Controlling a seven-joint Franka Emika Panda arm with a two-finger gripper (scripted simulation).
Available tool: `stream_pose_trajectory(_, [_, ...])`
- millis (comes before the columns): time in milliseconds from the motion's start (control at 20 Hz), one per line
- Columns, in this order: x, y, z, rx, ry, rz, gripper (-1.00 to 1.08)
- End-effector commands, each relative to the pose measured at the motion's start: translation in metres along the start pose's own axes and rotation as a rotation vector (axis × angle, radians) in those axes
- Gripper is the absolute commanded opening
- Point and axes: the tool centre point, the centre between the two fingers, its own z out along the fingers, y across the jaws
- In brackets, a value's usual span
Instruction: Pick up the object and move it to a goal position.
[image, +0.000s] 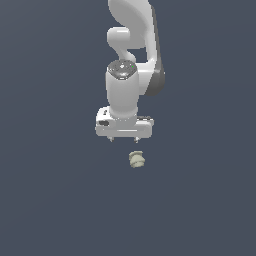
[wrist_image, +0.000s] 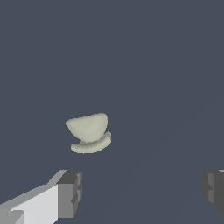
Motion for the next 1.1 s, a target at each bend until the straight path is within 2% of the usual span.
stream_pose_trajectory(0, [0.002,-0.007,0.01,0.0,-0.008,-0.028,1.0])
stream_pose_trajectory(550, [0.01,-0.049,0.069,0.007,-0.045,-0.179,1.0])
stream_pose_trajectory(1050, [0.01,-0.055,0.081,0.009,-0.051,-0.199,1.0])
